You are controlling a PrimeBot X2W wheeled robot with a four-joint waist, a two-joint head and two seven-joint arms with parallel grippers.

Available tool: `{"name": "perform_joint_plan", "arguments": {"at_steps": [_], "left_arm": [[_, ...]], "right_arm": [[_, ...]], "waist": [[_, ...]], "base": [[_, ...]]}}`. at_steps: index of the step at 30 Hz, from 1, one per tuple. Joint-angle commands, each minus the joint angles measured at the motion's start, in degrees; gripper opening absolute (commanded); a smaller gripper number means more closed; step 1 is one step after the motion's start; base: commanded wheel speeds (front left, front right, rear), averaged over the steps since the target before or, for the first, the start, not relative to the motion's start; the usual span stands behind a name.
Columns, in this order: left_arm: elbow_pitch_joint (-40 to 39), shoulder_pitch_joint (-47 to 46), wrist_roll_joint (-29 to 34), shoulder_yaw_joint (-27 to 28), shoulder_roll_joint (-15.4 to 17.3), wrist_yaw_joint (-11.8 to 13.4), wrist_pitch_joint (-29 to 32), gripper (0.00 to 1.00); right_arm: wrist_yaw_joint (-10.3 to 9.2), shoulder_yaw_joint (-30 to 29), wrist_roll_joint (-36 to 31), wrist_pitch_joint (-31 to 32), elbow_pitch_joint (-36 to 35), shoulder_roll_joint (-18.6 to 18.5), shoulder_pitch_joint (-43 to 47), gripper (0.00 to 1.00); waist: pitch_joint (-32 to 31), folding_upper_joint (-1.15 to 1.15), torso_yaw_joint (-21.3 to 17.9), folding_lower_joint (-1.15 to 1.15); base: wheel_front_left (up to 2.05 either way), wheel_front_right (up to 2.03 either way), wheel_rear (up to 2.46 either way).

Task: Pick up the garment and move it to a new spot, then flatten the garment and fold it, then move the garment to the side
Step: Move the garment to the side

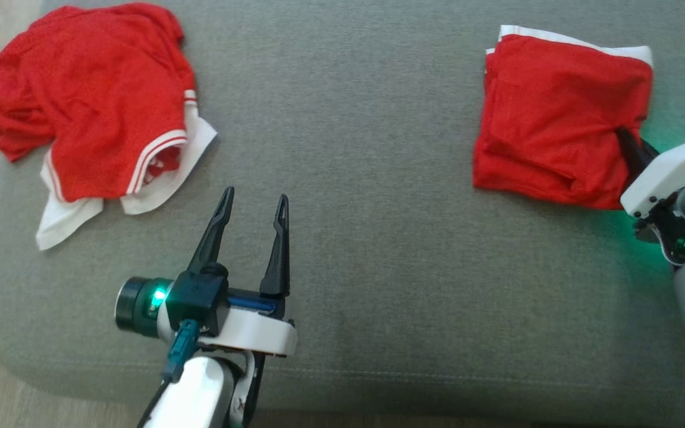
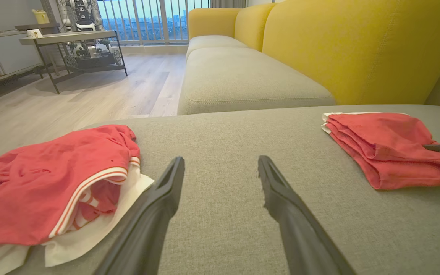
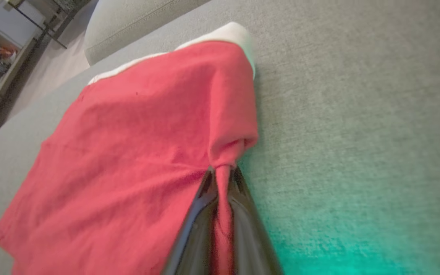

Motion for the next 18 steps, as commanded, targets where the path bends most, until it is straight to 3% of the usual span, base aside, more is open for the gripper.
{"name": "perform_joint_plan", "arguments": {"at_steps": [1,8,13,18], "left_arm": [[-2.1,-1.4,0.7,1.9,0.1,0.3,-0.3,1.00],[-2.3,-1.3,1.5,2.6,0.1,-0.4,-0.3,1.00],[-2.6,-1.7,2.5,3.3,0.4,-1.3,-0.3,1.00],[-2.8,-2.0,3.1,3.7,1.1,-2.1,-0.3,1.00]], "right_arm": [[-0.02,3.0,-0.4,-0.3,-1.8,-1.9,0.8,0.00],[-0.02,11.2,1.5,-0.9,-9.3,-9.3,4.1,0.00],[-0.02,12.7,4.4,-1.9,-14.4,-14.7,6.7,0.00],[-0.02,12.9,5.1,-3.9,-17.4,-17.5,7.7,0.00]], "waist": [[-0.1,0.00,-1.3,0.00],[-0.5,0.00,-6.3,0.00],[0.1,0.00,-10.1,0.00],[0.8,0.00,-13.5,0.00]], "base": [[0.00,0.00,0.00],[0.00,0.00,0.00],[0.00,0.00,0.00],[0.00,0.00,0.00]]}}
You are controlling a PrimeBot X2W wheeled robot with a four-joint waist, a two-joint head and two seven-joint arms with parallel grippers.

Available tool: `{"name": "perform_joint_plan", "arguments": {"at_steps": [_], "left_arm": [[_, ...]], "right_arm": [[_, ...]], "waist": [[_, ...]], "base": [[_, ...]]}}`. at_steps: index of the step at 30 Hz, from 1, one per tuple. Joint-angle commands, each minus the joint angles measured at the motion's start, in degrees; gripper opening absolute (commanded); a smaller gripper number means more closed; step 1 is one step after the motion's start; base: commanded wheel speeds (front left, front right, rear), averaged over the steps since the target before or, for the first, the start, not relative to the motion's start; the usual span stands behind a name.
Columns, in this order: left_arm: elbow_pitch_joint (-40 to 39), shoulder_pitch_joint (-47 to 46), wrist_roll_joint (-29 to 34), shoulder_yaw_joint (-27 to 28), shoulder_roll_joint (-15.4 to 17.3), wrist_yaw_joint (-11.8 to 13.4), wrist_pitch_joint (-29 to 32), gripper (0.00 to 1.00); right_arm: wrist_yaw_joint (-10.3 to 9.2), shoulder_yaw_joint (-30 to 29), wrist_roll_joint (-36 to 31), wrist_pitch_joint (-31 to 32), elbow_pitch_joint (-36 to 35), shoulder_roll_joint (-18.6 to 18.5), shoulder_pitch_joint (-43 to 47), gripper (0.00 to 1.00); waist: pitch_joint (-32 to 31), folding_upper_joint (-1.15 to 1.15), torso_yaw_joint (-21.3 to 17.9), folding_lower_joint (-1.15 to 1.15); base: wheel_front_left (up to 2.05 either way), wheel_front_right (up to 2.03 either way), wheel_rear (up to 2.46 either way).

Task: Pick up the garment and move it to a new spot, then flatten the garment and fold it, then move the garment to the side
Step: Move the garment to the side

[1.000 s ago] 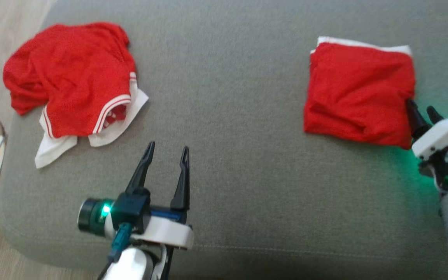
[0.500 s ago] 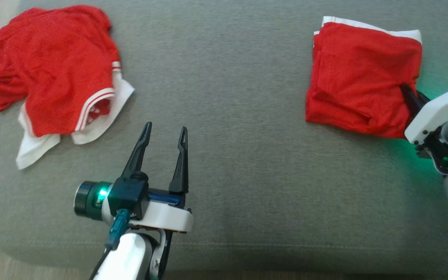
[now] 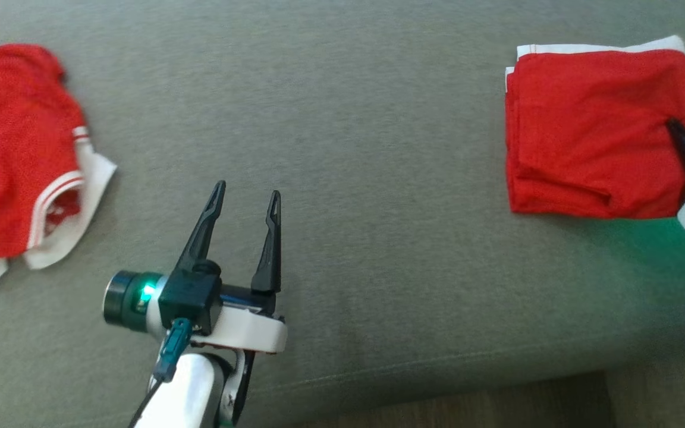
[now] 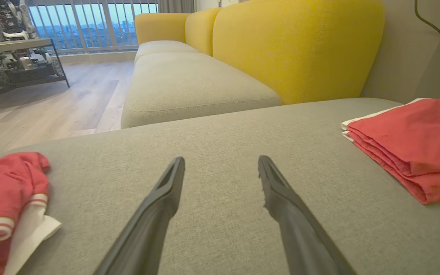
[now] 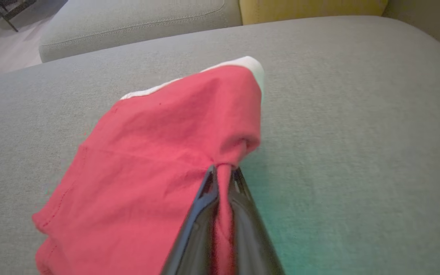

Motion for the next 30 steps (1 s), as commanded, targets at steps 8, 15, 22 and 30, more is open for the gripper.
{"name": "perform_joint_plan", "arguments": {"at_steps": [8,15,22,30], "left_arm": [[-2.4,-2.8,1.5,1.8,1.2,-0.7,-0.3,1.00],[-2.2,-3.2,1.6,1.6,1.5,-0.9,-0.3,1.00],[-2.2,-3.5,2.1,0.9,1.8,-0.9,-0.3,1.00],[-2.3,-4.1,1.9,0.7,1.9,-0.7,-0.3,1.00]], "right_arm": [[-0.01,-0.9,-2.6,-4.7,-2.3,-2.8,-1.5,0.00],[-0.01,-2.3,-6.8,-6.7,-0.3,-2.8,-4.0,0.00],[-0.01,-5.0,-11.1,-8.2,1.9,-2.5,-6.2,0.00],[-0.01,-6.7,-16.6,-8.7,2.9,-2.5,-7.3,0.00]], "waist": [[2.0,0.00,-4.8,0.00],[2.7,0.00,-5.1,0.00],[3.3,0.00,-4.7,0.00],[4.1,0.00,-4.3,0.00]], "base": [[0.00,0.00,0.00],[0.00,0.00,0.00],[0.00,0.00,0.00],[0.00,0.00,0.00]]}}
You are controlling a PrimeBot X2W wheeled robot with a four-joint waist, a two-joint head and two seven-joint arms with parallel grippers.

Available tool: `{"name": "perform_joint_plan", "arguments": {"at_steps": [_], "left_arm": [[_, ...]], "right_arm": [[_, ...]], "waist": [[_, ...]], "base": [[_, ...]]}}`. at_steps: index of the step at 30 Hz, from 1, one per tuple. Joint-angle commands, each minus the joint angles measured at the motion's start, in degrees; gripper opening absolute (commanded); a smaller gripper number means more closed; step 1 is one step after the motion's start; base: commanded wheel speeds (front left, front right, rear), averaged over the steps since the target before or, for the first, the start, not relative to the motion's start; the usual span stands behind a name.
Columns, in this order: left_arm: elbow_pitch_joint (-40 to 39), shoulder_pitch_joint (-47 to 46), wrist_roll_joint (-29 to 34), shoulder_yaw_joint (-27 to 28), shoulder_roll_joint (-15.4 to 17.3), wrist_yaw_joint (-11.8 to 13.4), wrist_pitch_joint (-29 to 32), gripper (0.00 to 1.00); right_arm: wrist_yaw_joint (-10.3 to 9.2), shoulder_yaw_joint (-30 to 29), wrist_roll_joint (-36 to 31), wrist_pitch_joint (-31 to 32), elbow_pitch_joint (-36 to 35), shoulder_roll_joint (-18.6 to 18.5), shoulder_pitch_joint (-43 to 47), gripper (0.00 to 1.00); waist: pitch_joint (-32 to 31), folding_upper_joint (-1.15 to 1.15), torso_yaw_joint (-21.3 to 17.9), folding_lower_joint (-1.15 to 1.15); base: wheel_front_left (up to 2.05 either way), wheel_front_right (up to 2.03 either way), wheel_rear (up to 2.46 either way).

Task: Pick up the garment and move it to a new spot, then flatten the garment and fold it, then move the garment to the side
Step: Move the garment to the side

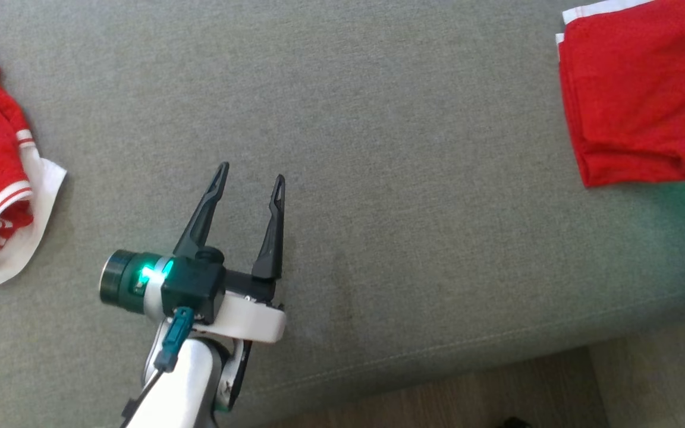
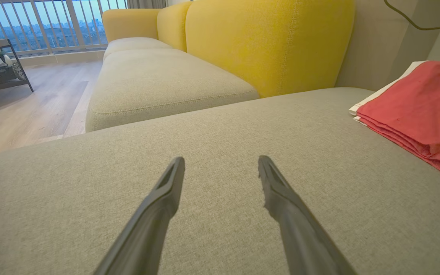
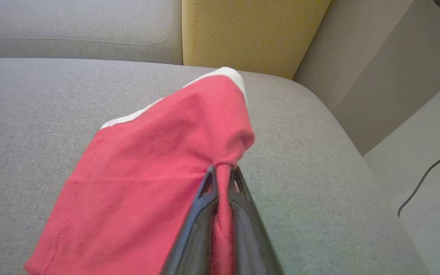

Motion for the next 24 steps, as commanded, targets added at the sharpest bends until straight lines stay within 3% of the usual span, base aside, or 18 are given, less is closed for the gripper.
{"name": "perform_joint_plan", "arguments": {"at_steps": [1,7,8,9,10,17,23,24], "left_arm": [[-2.1,-1.4,0.2,1.4,0.5,0.3,-0.3,1.00],[-2.2,-1.6,0.0,1.4,0.6,0.4,-0.3,1.00],[-2.2,-1.6,0.0,1.4,0.6,0.4,-0.3,1.00],[-2.1,-1.7,0.0,1.4,0.6,0.4,-0.3,1.00],[-2.1,-1.8,-0.1,1.3,0.5,0.4,-0.3,1.00],[-1.7,-1.6,-0.6,1.2,0.1,0.6,-0.3,1.00],[-1.6,-0.1,-1.4,1.8,-0.4,1.7,-0.3,1.00],[-1.6,-0.1,-1.4,1.8,-0.4,1.7,-0.3,1.00]], "right_arm": [[-0.02,-0.3,-0.7,-0.7,-1.2,-1.8,-1.2,0.00],[-0.02,-1.9,-5.1,-1.5,-0.7,-1.4,-1.9,0.00],[-0.02,-2.5,-6.0,-1.9,-0.5,-1.3,-2.0,0.30],[-0.02,-3.2,-7.1,-2.3,-0.2,-1.1,-2.2,0.93],[-0.02,-4.1,-8.0,-2.8,0.1,-0.8,-2.3,1.00],[-0.02,-9.3,-18.6,-6.8,-1.1,1.5,-1.7,1.00],[-0.02,-13.0,-26.1,-10.2,-9.8,10.5,3.0,1.00],[-0.02,-13.0,-26.1,-10.2,-9.8,10.5,3.0,1.00]], "waist": [[0.1,0.00,0.0,0.00],[0.2,0.00,0.0,0.00],[0.2,0.00,0.0,0.00],[0.2,0.00,0.1,0.00],[0.2,0.00,0.1,0.00],[-1.8,0.00,1.2,0.00],[-5.6,0.00,2.8,0.00],[-5.6,0.00,2.8,0.00]], "base": [[0.00,0.00,0.00],[0.00,0.00,0.00],[0.00,0.00,0.00],[0.00,0.00,0.00],[0.00,0.00,0.00],[0.00,0.00,0.00],[0.00,0.00,0.00],[0.00,0.00,0.00]]}}
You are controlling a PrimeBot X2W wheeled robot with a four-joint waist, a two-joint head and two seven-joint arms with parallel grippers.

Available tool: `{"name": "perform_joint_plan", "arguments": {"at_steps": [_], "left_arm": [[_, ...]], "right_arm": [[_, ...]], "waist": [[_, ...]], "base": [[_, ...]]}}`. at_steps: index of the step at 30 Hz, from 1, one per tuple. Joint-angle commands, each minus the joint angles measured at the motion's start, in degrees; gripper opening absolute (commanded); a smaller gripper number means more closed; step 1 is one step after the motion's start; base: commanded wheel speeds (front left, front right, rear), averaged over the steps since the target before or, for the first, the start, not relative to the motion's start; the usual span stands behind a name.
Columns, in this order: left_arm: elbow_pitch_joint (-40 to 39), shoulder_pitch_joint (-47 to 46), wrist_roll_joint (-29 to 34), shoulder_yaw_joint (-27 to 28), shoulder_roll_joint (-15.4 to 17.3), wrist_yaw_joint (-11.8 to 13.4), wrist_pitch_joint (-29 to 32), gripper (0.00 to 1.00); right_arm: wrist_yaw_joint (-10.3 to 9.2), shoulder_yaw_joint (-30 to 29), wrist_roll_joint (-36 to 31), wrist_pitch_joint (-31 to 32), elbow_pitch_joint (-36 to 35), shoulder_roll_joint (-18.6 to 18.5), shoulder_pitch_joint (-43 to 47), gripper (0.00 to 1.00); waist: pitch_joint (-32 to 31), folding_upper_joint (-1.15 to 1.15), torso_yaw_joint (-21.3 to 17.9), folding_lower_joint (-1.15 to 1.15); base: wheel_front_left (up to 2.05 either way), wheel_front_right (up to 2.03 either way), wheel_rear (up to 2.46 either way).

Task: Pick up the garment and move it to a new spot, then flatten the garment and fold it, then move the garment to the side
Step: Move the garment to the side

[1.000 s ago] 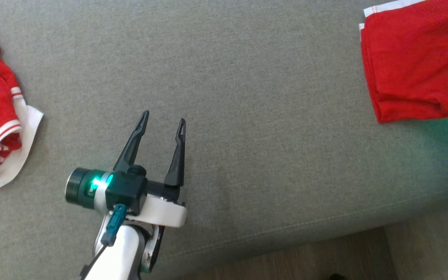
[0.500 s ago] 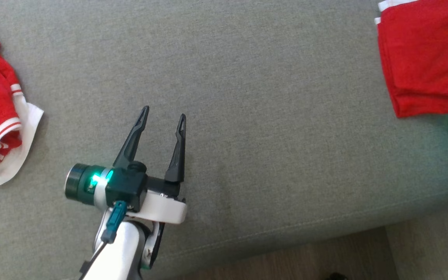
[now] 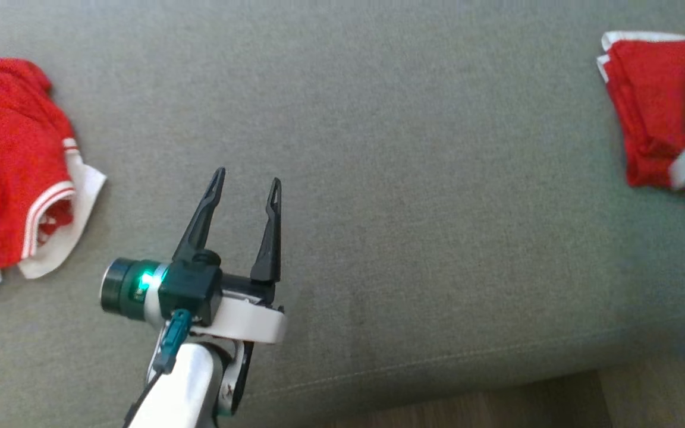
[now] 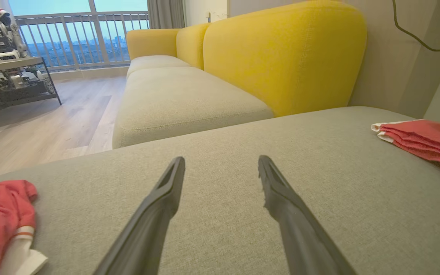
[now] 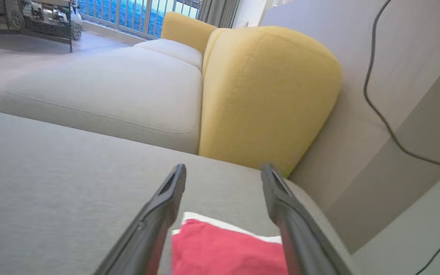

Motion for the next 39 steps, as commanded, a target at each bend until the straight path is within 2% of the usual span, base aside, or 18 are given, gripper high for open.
{"name": "perform_joint_plan", "arguments": {"at_steps": [1,9,10,12,16,19,24,29,39], "left_arm": [[-1.6,-0.1,-0.6,2.1,-0.1,0.5,-0.3,1.00],[-0.1,3.3,-4.1,3.9,-1.0,1.3,-0.3,1.00],[0.0,3.9,-4.8,4.4,-1.2,1.4,-0.3,1.00],[-0.4,4.4,-5.3,5.1,-1.2,1.5,-0.3,1.00],[-1.1,5.6,-6.3,6.1,-1.4,0.7,-0.3,1.00],[-0.9,6.9,-6.0,6.6,-1.4,0.1,-0.3,1.00],[0.3,10.1,-5.7,7.5,-1.4,0.1,-0.3,1.00],[1.3,11.6,-5.8,8.7,-1.4,1.0,-0.3,1.00],[3.0,13.1,-4.8,9.5,-1.4,1.0,-0.3,1.00]], "right_arm": [[-0.02,0.7,-0.5,-0.8,-2.6,1.0,2.9,1.00],[-0.02,1.2,2.5,-2.1,-9.1,14.2,13.8,1.00],[-0.02,0.7,3.2,-2.2,-12.0,16.3,16.6,1.00],[-0.02,0.2,3.7,-2.2,-15.8,17.6,19.9,1.00],[-0.02,0.3,2.5,-2.2,-21.6,18.4,26.2,1.00],[-0.02,0.4,3.5,-2.2,-23.2,18.5,30.4,1.00],[-0.02,1.5,7.2,-2.3,-22.4,18.5,35.5,1.00],[-0.02,2.6,8.0,-2.3,-21.8,18.6,37.7,1.00],[-0.02,3.1,9.1,-2.3,-20.1,18.6,39.3,1.00]], "waist": [[-2.1,0.00,1.1,0.00],[-8.6,0.00,4.7,0.00],[-9.6,0.00,5.7,0.00],[-10.4,0.00,6.5,0.00],[-11.9,0.00,8.0,0.00],[-13.7,0.00,8.6,0.00],[-17.0,0.00,8.5,0.00],[-18.8,0.00,8.0,0.00],[-21.1,0.00,8.0,0.00]], "base": [[0.00,0.00,0.00],[0.00,0.00,0.00],[0.00,0.00,0.00],[0.00,0.00,0.00],[0.00,0.00,0.00],[0.00,0.00,0.00],[0.00,0.00,0.00],[0.00,0.00,0.00],[0.00,0.00,0.00]]}}
